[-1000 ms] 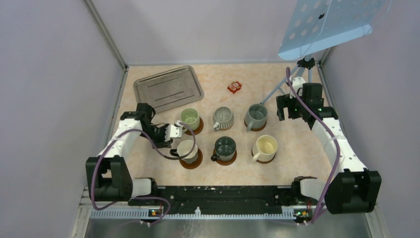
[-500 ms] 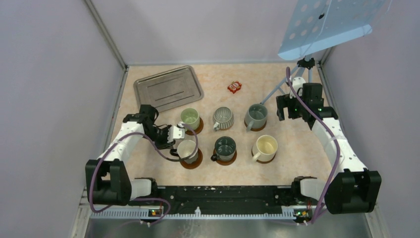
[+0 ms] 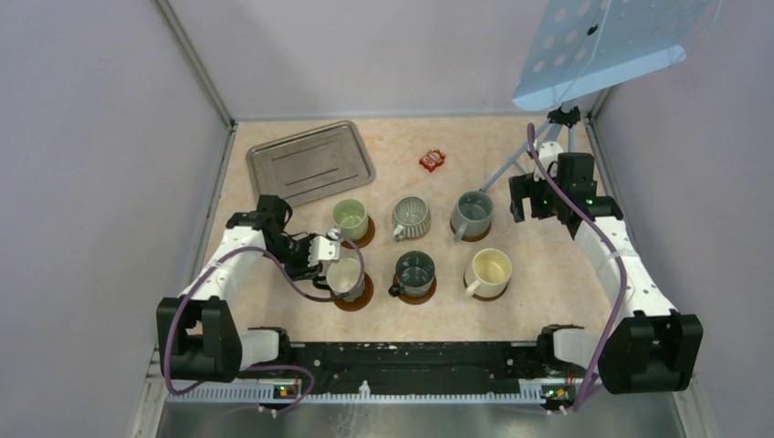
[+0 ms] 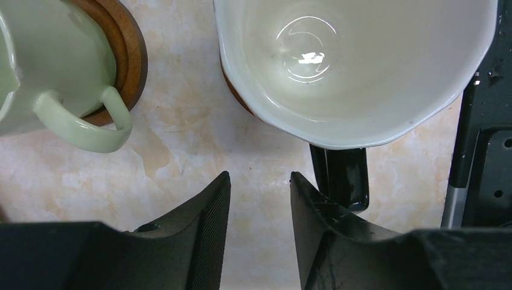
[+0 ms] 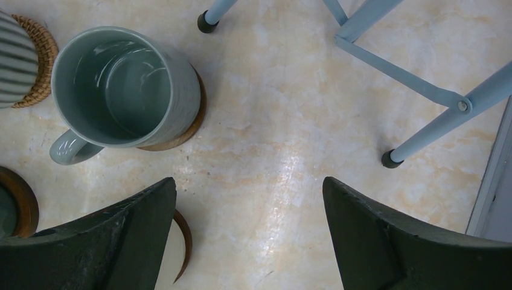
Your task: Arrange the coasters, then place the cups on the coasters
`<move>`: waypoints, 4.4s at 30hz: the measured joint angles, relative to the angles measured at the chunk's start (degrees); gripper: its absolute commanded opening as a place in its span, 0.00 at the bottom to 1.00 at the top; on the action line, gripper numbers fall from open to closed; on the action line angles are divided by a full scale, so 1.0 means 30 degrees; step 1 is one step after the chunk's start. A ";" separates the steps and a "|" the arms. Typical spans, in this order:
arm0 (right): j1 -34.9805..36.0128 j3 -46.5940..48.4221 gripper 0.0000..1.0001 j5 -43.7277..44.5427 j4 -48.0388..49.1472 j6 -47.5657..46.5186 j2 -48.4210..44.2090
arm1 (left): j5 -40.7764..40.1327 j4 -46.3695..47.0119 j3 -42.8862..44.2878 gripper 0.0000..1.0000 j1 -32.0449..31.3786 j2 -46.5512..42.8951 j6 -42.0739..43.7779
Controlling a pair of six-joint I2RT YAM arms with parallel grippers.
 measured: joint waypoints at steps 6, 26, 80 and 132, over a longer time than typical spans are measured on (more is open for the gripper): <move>0.0000 0.0000 0.90 0.0000 0.0000 0.0000 0.0000 | 0.0051 -0.0146 -0.0226 0.51 0.0000 -0.0211 0.0131; 0.0000 0.0000 0.90 0.0000 0.0000 -0.0029 0.0000 | 0.0058 -0.0430 -0.0721 0.59 -0.0408 -0.0714 -0.0124; 0.0284 0.0743 0.90 -0.2106 -0.0015 -0.1078 0.1042 | -0.4000 0.4080 1.3857 0.72 0.2776 1.3121 -1.2604; 0.0284 -0.0131 0.90 -0.1523 -0.0809 -0.2404 -0.1035 | -0.6178 0.3060 0.4218 0.00 0.3789 0.8888 -2.8815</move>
